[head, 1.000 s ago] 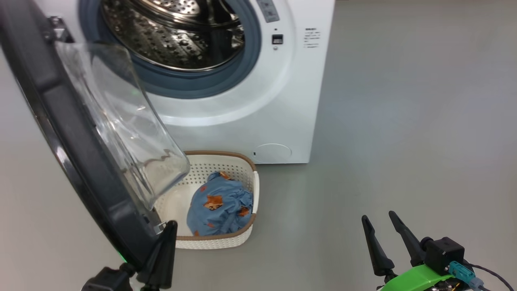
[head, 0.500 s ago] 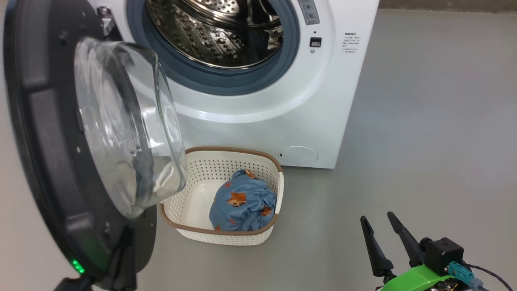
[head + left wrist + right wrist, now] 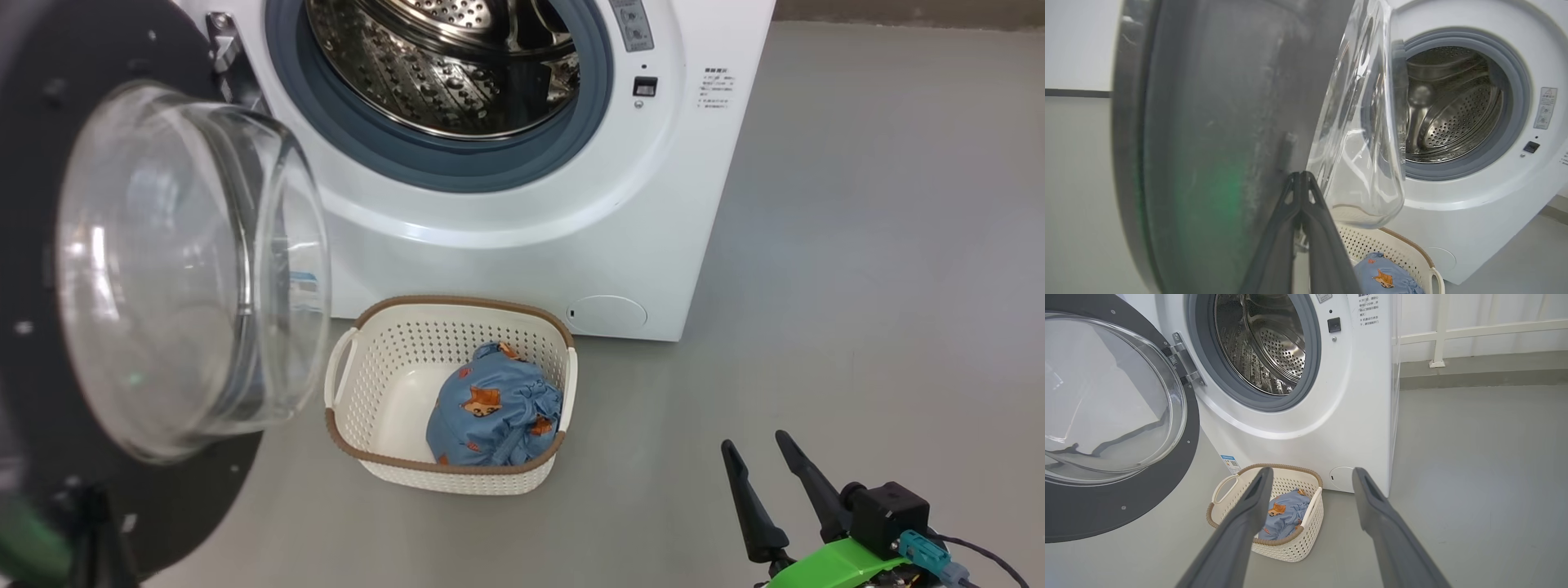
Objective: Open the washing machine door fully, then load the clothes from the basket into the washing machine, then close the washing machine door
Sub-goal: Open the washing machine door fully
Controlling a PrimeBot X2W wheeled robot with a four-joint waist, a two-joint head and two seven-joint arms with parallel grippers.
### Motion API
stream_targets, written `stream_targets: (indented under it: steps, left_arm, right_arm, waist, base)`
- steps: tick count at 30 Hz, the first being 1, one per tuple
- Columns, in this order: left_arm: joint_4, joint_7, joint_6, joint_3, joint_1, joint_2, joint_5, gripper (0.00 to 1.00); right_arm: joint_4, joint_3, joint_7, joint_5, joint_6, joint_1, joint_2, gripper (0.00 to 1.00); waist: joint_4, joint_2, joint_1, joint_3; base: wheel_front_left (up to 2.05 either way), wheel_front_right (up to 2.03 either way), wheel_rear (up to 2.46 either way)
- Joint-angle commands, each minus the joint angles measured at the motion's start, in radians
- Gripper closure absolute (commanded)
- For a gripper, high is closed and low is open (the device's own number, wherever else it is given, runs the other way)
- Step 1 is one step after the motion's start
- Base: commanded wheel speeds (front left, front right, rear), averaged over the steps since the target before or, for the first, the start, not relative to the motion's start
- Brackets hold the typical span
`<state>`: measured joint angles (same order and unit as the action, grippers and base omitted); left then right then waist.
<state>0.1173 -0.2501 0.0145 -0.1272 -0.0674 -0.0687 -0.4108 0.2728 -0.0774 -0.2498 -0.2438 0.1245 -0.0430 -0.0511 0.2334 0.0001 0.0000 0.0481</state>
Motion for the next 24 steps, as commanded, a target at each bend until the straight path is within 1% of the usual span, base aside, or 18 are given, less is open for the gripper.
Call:
stream_targets:
  steps: [1, 3, 9, 15, 24]
  left_arm:
    - [0.002, 0.003, 0.019, -0.063, 0.046, -0.036, -0.016, 1.0]
    - [0.05, 0.011, 0.02, -0.099, 0.078, -0.064, -0.043, 1.0]
    - [0.142, 0.009, 0.02, -0.176, 0.15, -0.092, -0.121, 1.0]
    - [0.232, 0.001, 0.021, -0.231, 0.213, -0.145, -0.147, 1.0]
    - [0.357, -0.008, 0.002, -0.283, 0.298, -0.222, -0.148, 1.0]
  right_arm:
    - [-0.025, -0.024, -0.012, -0.003, 0.006, -0.021, 0.001, 0.0]
    - [-0.025, -0.021, -0.012, 0.006, 0.006, -0.025, 0.001, 0.0]
    - [-0.023, -0.019, -0.012, 0.021, 0.006, -0.036, 0.001, 0.0]
    - [-0.02, -0.015, -0.012, 0.032, 0.006, -0.046, 0.001, 0.0]
    - [-0.026, -0.012, -0.012, 0.04, 0.006, -0.062, 0.001, 0.0]
  waist:
    - [-0.005, -0.0001, 0.0, 0.006]
    - [-0.01, -0.0001, 0.0, 0.015]
    - [-0.021, -0.0001, 0.0, 0.038]
    - [-0.026, -0.0001, 0.0, 0.059]
    - [-0.032, -0.0001, 0.0, 0.097]
  base:
    - [0.0, 0.0, 0.0]
    - [0.0, 0.0, 0.0]
    - [0.0, 0.0, 0.0]
    - [0.0, 0.0, 0.0]
    - [0.0, 0.0, 0.0]
